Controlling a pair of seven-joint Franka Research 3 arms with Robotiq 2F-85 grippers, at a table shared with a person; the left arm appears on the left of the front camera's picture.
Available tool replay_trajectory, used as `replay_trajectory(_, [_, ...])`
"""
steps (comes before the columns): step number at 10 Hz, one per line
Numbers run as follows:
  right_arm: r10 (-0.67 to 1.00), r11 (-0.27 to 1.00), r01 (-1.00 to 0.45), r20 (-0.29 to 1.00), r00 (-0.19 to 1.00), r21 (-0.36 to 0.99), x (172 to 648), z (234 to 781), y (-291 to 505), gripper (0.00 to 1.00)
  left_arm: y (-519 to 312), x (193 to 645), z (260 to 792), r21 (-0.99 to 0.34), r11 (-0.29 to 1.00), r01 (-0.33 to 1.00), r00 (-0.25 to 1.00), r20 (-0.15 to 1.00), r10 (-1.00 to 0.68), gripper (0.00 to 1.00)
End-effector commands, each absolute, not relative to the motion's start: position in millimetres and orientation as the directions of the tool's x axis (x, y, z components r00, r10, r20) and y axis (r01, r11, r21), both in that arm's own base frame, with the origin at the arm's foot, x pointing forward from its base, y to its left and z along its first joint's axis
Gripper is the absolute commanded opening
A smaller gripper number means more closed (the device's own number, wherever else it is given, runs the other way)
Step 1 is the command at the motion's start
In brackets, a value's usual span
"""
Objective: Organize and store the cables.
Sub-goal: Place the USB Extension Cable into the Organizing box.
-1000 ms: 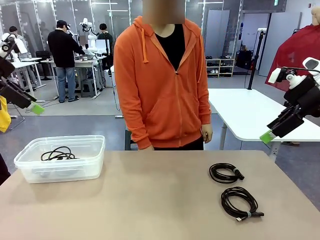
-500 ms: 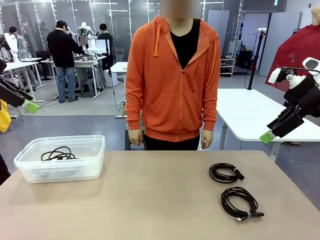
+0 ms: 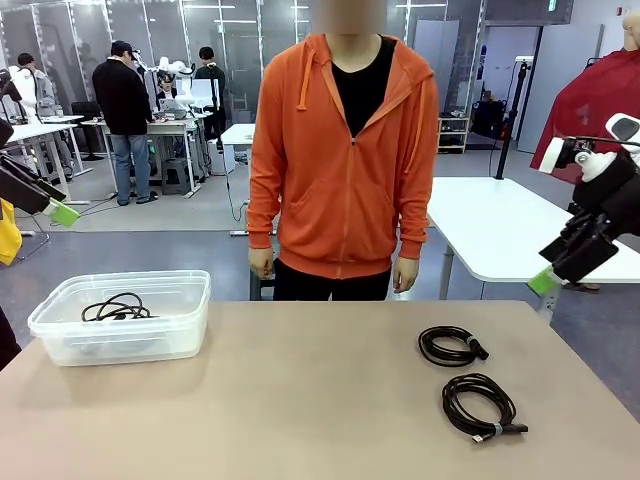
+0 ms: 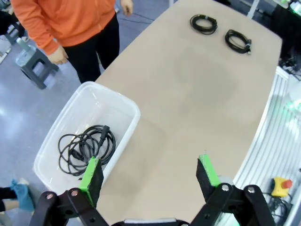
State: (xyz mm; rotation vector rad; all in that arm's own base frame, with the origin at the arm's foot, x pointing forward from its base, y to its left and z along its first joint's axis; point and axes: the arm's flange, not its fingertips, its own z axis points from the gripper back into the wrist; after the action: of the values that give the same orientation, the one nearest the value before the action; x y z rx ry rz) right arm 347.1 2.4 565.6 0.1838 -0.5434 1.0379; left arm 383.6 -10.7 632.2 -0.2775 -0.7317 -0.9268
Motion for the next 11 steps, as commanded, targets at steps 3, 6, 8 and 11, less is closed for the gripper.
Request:
replay_trajectory(3, [0.944,0.086,-0.97,0.33,0.005,-0.229,340,548,22,1.0,-13,383,632,0.089,0.6,0.795,0.398,0.669,-0.628,1.0])
replay_trajectory(6, [0.968,-0.061,-0.987,0.234,-0.094,-0.146,368,510,43,1.0,-13,383,632,0.089,0.6,0.795,0.398,0.669,-0.628,1.0])
replay_trajectory(8, [0.977,-0.056,-0.994,0.199,-0.074,-0.095,376,477,50,1.0,-13,383,632,0.089,0.6,0.795,0.398,0.669,-0.628,1.0])
replay_trajectory(11, [0.978,0.003,-0.998,0.207,-0.011,-0.068,376,422,48,1.0,-13,383,632,0.089,0.6,0.795,0.398,0.669,-0.628,1.0])
